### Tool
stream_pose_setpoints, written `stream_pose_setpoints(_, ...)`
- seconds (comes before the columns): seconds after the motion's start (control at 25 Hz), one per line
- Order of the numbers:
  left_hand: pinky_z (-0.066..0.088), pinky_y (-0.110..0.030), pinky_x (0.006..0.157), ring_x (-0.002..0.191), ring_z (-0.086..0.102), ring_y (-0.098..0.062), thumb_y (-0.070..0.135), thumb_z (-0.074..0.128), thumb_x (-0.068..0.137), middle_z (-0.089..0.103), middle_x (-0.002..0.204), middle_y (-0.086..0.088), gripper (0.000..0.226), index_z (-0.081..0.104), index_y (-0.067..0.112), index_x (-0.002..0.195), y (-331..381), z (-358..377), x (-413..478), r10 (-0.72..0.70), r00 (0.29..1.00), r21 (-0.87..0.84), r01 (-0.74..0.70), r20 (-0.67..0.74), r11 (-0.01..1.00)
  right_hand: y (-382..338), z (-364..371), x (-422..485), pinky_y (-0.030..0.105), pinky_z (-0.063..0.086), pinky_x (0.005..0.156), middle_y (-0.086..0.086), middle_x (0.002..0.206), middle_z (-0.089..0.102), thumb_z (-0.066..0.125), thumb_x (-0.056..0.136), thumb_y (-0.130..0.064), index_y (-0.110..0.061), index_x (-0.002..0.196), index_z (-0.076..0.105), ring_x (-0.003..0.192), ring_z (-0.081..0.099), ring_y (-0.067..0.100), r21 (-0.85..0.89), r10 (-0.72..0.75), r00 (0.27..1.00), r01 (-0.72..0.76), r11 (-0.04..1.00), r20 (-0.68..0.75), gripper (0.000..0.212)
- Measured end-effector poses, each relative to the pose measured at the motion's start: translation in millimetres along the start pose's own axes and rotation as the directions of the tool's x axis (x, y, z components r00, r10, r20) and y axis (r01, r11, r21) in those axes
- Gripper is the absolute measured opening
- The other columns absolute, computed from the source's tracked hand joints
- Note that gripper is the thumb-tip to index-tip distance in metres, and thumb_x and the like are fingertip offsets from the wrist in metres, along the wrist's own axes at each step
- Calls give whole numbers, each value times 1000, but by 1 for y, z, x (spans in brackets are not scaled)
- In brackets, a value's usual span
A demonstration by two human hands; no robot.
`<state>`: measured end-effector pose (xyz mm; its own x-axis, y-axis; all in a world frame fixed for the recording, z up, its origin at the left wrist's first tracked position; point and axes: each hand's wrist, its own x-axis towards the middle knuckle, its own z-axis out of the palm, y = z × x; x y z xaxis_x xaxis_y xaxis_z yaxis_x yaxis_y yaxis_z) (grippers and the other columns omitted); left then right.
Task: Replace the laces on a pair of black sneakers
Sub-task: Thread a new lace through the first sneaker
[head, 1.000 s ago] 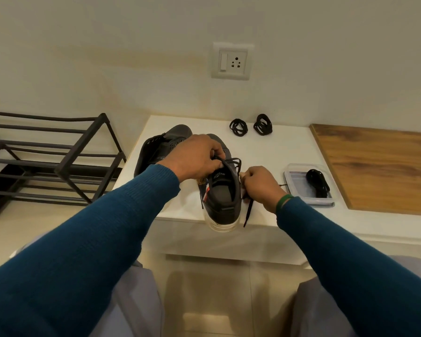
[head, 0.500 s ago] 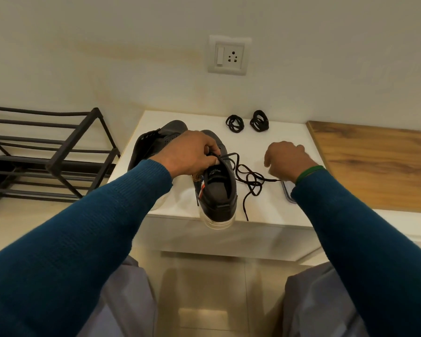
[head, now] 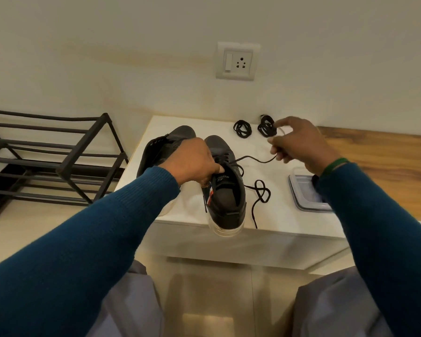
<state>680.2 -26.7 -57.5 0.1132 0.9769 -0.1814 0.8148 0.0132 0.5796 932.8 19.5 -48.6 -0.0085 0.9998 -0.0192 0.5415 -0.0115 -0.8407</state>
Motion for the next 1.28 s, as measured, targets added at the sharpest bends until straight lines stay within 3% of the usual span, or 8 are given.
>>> stream_pose_setpoints(0.08, 62, -32, 70, 77, 75, -23, 25, 72, 88, 77, 89, -13, 22, 74, 3, 93, 0, 0, -2, -57, 998, -144, 62, 35, 988, -13, 1, -9, 31, 57, 57, 11, 78, 74, 69, 93, -18, -8, 109, 68, 63, 69, 21, 459, 38, 990, -97, 883, 134, 19)
stream_pose_setpoints(0.16, 62, -34, 77, 85, 75, -25, 17, 69, 92, 76, 95, -15, 18, 72, 1, 100, 0, 1, -3, -94, 993, -221, 108, 75, 969, -18, 14, -13, 33, 61, 70, 13, 92, 76, 60, 98, -16, -4, 107, 67, 82, 75, 25, 554, 27, 980, -133, 822, 196, 16)
stream_pose_setpoints(0.32, 62, -32, 78, 77, 73, -18, 9, 67, 93, 75, 98, -15, 13, 71, 3, 104, -1, -1, -5, -161, 974, -337, 208, 161, 918, -26, 50, -17, 17, 55, 65, 2, 89, 75, 57, 100, -13, -5, 109, 69, 74, 71, 9, 47, -140, 972, 133, 990, 191, 17)
stream_pose_setpoints(0.44, 62, -27, 68, 74, 71, -18, 5, 65, 94, 74, 97, -18, 14, 69, 3, 107, -6, -3, -4, -185, 962, -433, 257, 201, 864, -33, 74, -26, 19, 42, 77, -6, 95, 61, 63, 96, -25, -19, 99, 75, 88, 55, 5, -392, -368, 911, 411, 823, 184, 14)
stream_pose_setpoints(0.64, 62, -29, 69, 67, 68, -15, 4, 60, 96, 69, 85, -14, 8, 68, 6, 96, -8, -6, -2, -207, 950, -443, 293, 233, 847, -50, 95, -39, 40, 46, 87, 0, 89, 65, 58, 95, -26, -22, 98, 74, 78, 55, 18, -664, -305, 884, 467, 584, 353, 17)
stream_pose_setpoints(0.8, 62, -32, 74, 71, 69, -18, 3, 59, 97, 69, 86, -15, 9, 68, 6, 95, -9, -6, -2, -217, 949, -450, 301, 228, 841, -60, 99, -40, 38, 31, 82, -3, 71, 48, 58, 94, -29, -21, 88, 63, 64, 36, 12, -773, -274, 873, 486, 408, 405, 12)
stream_pose_setpoints(1.0, 62, -30, 69, 57, 66, -13, 3, 58, 97, 67, 74, -11, 11, 67, 5, 92, -9, -6, -2, -223, 951, -457, 299, 214, 837, -63, 103, -41, 39, 28, 82, -3, 69, 38, 59, 93, -29, -23, 79, 46, 76, 41, 20, -813, -238, 859, 507, 285, 453, 20)
stream_pose_setpoints(1.28, 63, -30, 67, 59, 70, -14, 3, 58, 98, 71, 66, -9, 13, 69, 5, 93, -11, -5, -4, -218, 956, -496, 288, 196, 819, -53, 109, -37, 35, 29, 78, -4, 69, 37, 61, 93, -29, -22, 83, 49, 65, 36, 15, -806, -254, 877, 476, 352, 407, 18)
